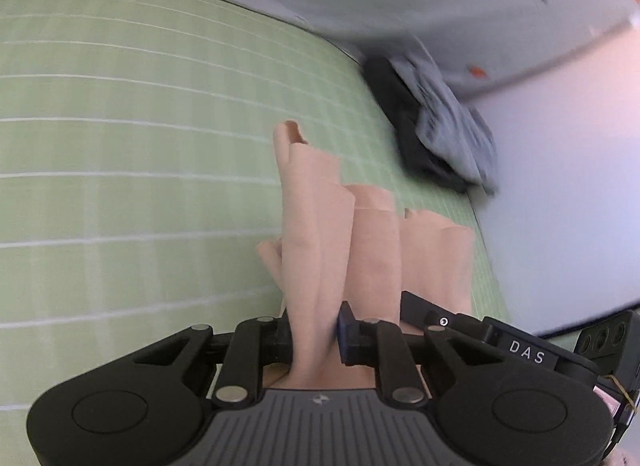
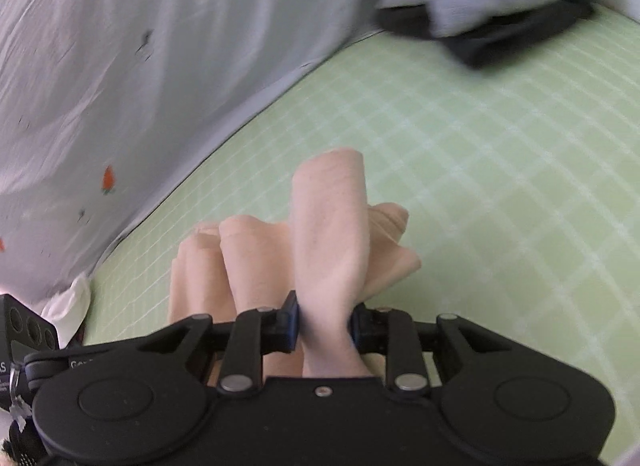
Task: Fold clothes
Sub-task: 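Carry the folded beige shirt with both grippers onto the grey clothes stack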
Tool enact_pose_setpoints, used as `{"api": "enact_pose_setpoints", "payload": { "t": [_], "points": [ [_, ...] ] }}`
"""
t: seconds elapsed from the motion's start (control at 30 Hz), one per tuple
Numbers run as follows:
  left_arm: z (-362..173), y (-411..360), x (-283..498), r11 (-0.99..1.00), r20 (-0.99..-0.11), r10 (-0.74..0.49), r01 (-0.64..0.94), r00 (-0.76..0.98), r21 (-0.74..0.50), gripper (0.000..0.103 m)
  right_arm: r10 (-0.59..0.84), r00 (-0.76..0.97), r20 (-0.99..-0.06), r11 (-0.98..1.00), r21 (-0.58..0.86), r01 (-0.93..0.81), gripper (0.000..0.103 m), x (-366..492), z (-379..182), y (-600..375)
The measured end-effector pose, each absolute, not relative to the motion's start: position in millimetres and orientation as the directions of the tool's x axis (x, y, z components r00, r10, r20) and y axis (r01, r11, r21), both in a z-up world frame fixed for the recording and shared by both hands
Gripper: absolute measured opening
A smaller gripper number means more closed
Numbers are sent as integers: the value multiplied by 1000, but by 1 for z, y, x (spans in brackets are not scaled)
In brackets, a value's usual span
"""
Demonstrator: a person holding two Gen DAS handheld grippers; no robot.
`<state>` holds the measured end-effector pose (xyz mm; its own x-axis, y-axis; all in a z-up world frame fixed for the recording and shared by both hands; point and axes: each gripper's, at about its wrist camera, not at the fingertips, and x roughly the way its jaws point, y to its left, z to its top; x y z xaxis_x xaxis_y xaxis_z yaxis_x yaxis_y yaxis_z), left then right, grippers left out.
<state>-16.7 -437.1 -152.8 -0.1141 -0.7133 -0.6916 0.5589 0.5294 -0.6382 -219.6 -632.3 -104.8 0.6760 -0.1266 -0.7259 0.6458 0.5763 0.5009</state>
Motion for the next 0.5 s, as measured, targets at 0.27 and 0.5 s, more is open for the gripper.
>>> {"api": "enact_pose_setpoints", "payload": {
  "t": [0.27,0.5],
  "points": [
    [-149,-571,-89,546,-682,-728,541,-73,-640,20,-133,710,-692,607,509,610,25,-299,-108,-744],
    [-130,-703,-160,480,-626,-773,550,-104,-684,20,-186,719,-670,667,452,593,25,-358,-77,-890]
  ]
}}
